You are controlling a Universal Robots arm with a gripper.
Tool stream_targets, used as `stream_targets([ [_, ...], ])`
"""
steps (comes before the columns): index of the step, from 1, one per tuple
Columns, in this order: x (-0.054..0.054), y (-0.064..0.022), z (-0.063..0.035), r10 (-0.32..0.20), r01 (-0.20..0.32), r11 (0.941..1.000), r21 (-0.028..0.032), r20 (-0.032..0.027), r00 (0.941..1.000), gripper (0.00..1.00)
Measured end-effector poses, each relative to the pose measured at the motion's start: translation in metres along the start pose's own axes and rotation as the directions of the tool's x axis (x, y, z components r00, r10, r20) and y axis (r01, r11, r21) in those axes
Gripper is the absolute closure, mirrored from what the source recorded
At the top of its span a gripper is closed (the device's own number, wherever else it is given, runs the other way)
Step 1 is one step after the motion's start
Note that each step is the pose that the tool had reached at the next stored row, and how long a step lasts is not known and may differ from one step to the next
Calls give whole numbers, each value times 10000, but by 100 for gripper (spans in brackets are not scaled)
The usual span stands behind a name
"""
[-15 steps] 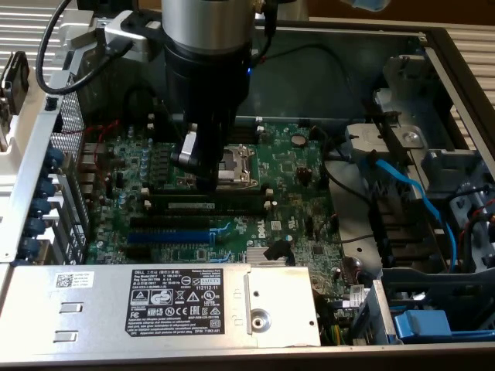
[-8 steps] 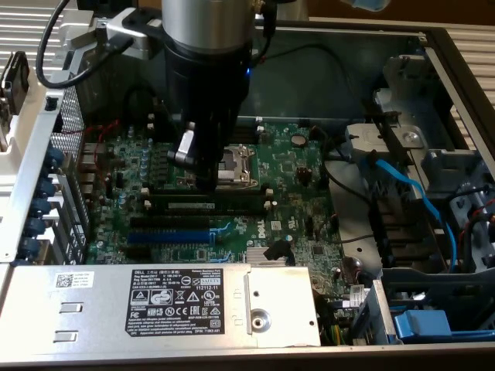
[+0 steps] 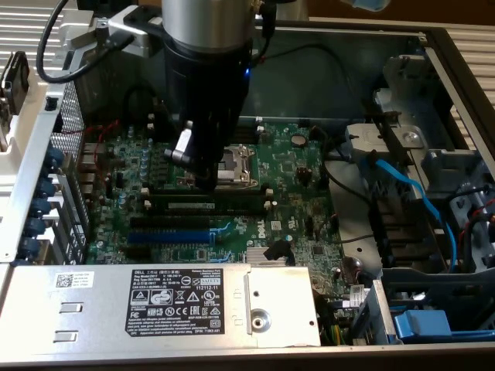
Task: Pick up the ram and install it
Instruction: 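Press down the ram until it locks into place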
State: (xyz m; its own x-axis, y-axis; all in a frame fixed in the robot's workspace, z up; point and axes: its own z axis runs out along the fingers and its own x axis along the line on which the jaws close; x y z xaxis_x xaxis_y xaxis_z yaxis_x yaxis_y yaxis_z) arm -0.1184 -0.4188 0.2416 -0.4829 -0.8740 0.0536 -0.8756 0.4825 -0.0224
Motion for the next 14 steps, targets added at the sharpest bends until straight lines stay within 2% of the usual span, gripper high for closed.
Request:
stream_targets([
  [9,1,0,-15,615,-615,9981,-34,-16,9981,90],
  [14,1,-1,-20,1200,-1201,9927,-66,-29,9928,90],
])
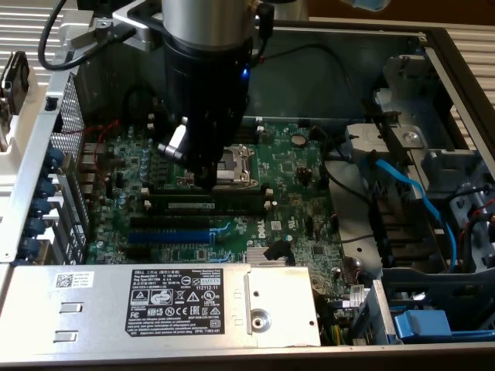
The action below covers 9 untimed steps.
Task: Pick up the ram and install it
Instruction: 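Press down the ram until it locks into place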
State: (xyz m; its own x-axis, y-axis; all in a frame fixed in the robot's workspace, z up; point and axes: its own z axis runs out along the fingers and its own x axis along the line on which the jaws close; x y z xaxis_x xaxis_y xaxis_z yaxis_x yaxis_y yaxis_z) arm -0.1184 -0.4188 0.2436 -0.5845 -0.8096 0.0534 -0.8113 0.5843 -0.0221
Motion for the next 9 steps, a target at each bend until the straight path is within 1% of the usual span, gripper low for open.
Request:
stream_targets([
  [2,0,0,-1,219,-219,9998,-15,5,9998,90],
  [6,0,0,-1,605,-605,9982,-26,49,9982,90],
  [9,0,0,-2,852,-852,9964,-32,65,9963,90],
])
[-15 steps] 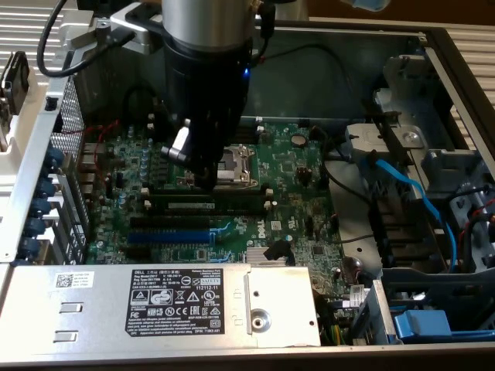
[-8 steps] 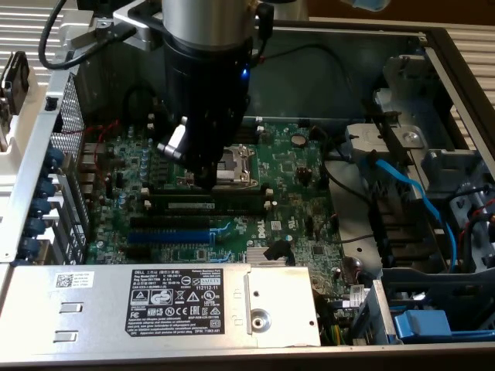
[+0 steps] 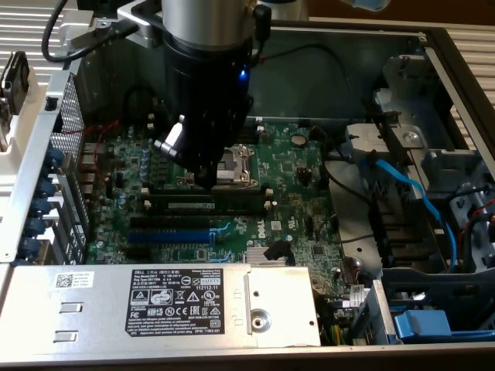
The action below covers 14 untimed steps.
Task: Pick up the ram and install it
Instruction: 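Press down the ram until it locks into place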
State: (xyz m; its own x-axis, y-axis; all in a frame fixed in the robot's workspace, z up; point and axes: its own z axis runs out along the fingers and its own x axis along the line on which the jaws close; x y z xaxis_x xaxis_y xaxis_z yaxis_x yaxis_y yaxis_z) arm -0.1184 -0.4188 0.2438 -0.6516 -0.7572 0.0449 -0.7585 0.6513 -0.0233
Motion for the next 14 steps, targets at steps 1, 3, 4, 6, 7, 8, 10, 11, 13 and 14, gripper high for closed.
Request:
stream_targets([
  [1,0,0,-1,74,-74,10000,-2,3,10000,90],
  [3,0,0,-1,241,-241,9997,-5,17,9997,90],
  [4,0,0,-2,322,-322,9995,-9,25,9995,90],
  [6,1,0,-2,497,-497,9988,-25,46,9988,90],
  [7,0,0,-2,601,-600,9982,-35,60,9982,90],
  [8,0,0,-1,704,-704,9975,-37,69,9975,90],
  [10,0,0,-1,909,-908,9959,-39,73,9958,90],
  [11,0,0,-1,1054,-1053,9944,-46,69,9944,90],
  [13,0,0,-1,1366,-1366,9906,-58,59,9906,90],
  [14,0,0,-1,1522,-1522,9883,-65,54,9883,90],
])
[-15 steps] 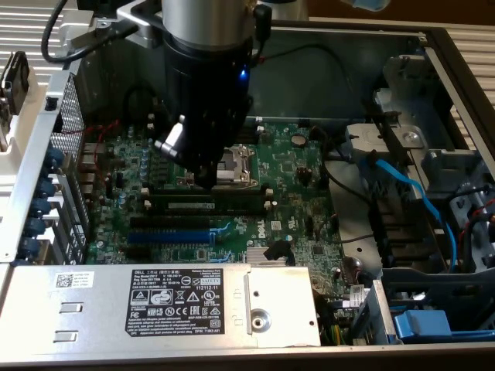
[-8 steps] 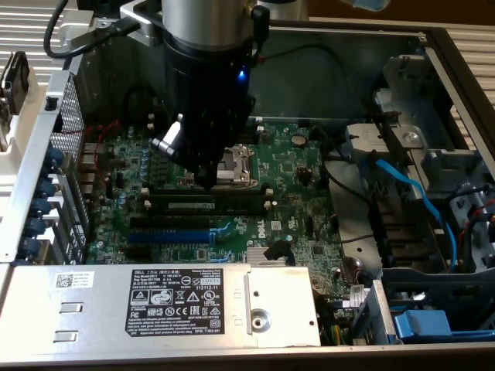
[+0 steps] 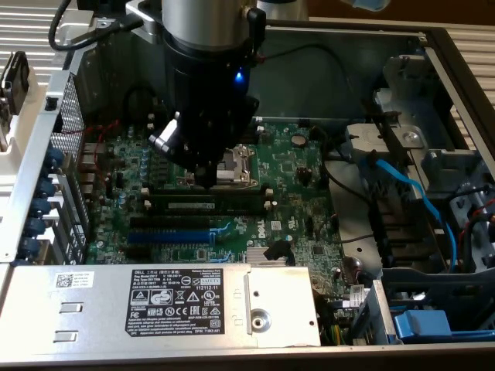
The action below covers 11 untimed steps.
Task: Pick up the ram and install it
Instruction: 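Press down the ram until it locks into place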
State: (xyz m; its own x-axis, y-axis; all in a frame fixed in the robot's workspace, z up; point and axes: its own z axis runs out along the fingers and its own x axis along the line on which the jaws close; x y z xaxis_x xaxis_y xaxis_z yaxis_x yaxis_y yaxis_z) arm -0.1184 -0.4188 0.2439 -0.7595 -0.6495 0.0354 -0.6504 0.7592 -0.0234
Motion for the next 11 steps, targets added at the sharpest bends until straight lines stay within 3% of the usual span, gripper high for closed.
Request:
stream_targets([
  [6,0,0,0,707,-706,9975,-85,30,9975,90],
  [11,0,0,0,940,-940,9955,-73,59,9956,90],
])
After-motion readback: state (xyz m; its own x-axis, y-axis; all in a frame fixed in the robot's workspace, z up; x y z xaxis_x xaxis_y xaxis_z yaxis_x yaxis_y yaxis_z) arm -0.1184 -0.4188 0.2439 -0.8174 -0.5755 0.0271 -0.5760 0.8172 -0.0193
